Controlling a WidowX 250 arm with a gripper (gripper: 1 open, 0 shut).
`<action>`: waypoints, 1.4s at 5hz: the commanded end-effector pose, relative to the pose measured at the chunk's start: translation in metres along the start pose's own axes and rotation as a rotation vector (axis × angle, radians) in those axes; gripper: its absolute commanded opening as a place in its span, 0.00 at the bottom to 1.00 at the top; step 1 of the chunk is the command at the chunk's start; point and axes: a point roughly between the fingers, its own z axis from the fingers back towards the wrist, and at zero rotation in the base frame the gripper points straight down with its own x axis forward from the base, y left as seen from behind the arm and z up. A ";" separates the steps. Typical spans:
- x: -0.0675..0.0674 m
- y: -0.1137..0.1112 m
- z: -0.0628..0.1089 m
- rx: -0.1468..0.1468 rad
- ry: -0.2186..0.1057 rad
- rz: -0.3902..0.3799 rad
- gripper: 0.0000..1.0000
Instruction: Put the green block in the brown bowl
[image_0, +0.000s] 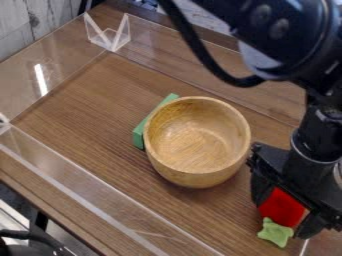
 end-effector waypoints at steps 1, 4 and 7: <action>0.004 -0.005 0.012 -0.022 -0.068 -0.043 1.00; 0.014 -0.003 0.027 -0.029 -0.117 -0.089 1.00; 0.014 0.001 0.023 -0.041 -0.124 -0.060 1.00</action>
